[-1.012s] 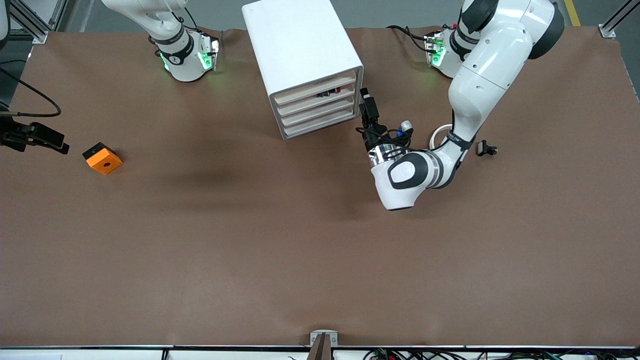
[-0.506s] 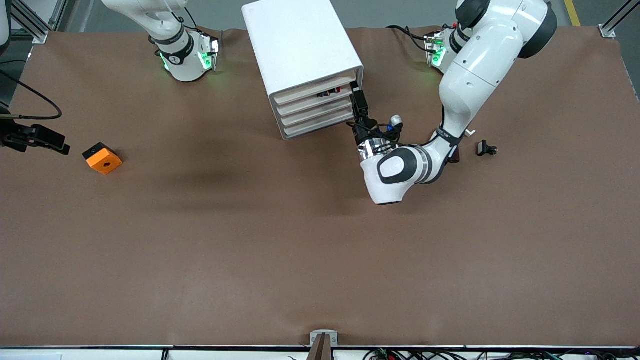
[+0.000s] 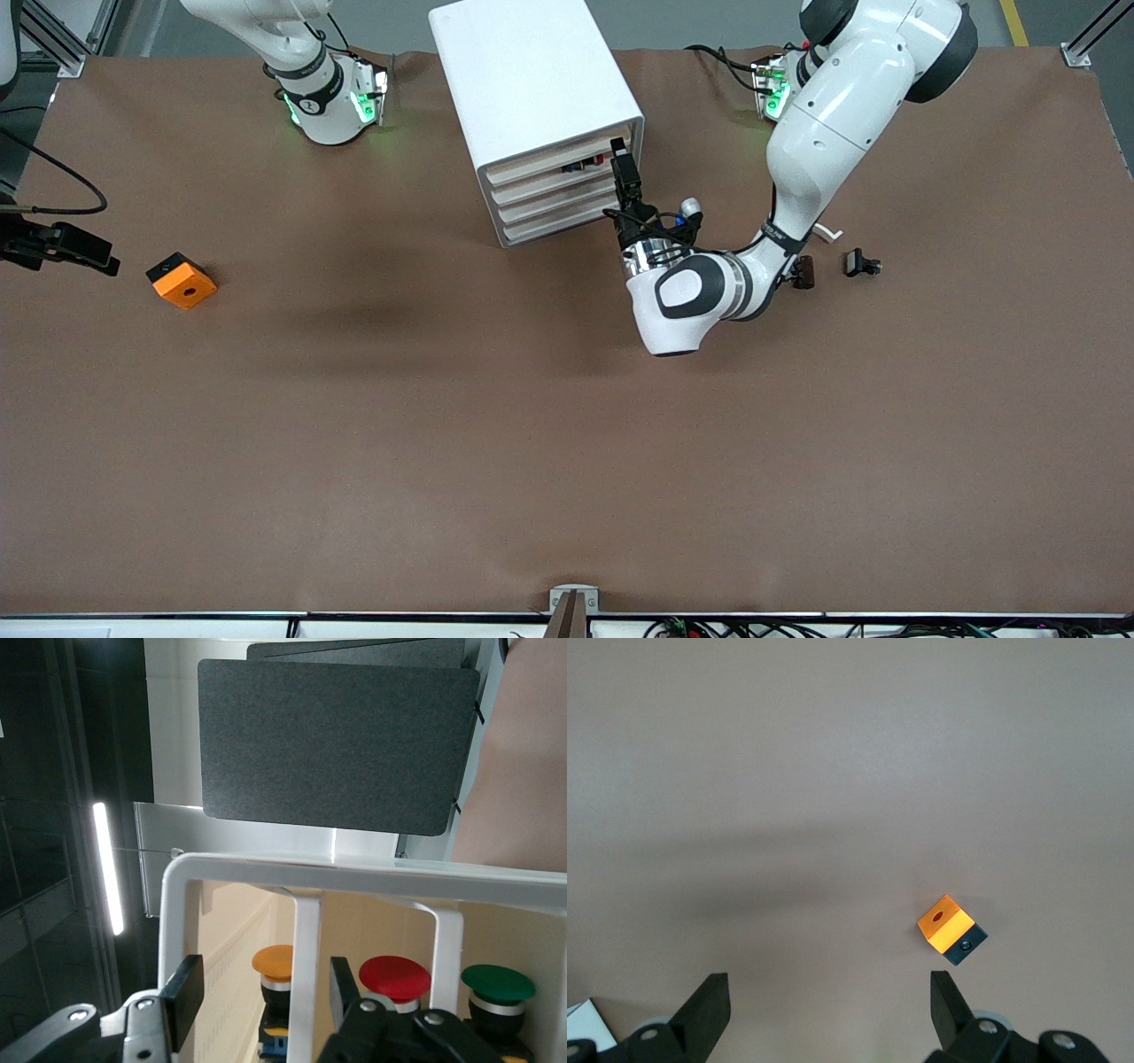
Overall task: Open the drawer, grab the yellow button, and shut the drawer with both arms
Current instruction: 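Grasp the drawer front with the left gripper and pull it open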
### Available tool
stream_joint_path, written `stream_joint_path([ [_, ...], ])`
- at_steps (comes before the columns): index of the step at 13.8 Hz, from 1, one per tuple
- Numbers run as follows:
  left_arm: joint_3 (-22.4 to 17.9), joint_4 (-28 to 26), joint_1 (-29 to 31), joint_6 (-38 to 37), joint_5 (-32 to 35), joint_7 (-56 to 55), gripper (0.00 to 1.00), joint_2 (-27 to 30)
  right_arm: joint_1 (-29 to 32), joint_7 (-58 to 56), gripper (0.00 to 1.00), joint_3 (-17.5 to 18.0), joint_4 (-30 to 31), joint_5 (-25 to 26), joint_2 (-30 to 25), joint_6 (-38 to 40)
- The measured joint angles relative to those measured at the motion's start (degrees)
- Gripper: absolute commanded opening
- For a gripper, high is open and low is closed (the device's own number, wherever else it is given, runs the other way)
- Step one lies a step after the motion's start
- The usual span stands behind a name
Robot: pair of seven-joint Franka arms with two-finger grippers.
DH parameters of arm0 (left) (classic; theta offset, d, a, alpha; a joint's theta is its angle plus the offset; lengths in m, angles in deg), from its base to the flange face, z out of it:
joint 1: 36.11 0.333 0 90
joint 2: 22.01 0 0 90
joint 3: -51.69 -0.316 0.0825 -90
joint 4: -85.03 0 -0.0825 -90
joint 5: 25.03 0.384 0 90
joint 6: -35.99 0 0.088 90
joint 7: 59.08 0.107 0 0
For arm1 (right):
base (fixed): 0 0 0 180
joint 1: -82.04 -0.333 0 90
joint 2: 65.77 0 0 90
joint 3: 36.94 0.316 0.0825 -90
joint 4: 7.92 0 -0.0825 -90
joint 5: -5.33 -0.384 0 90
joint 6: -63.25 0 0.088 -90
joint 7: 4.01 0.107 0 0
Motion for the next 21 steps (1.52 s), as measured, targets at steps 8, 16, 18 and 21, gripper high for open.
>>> stream_joint_path([
  [8,0.0,0.1,-1.4,0.9,0.0,0.0,0.42,-1.4,0.0,0.0,1.0,0.0,-0.1,0.6,4.1,-1.1],
  [16,0.0,0.1,-2.5,0.9,0.0,0.0,0.12,-1.4,0.0,0.0,1.0,-0.1,-0.4,0.6,4.1,-1.6],
  [18,0.0,0.3,-2.5,0.9,0.0,0.3,0.12,-1.4,0.0,0.0,1.0,-0.1,-0.4,0.6,4.1,-1.6],
  [21,0.0,0.3,-2.5,0.9,0.0,0.3,0.12,-1.4,0.0,0.1,1.0,-0.1,-0.4,0.6,4.1,-1.6],
])
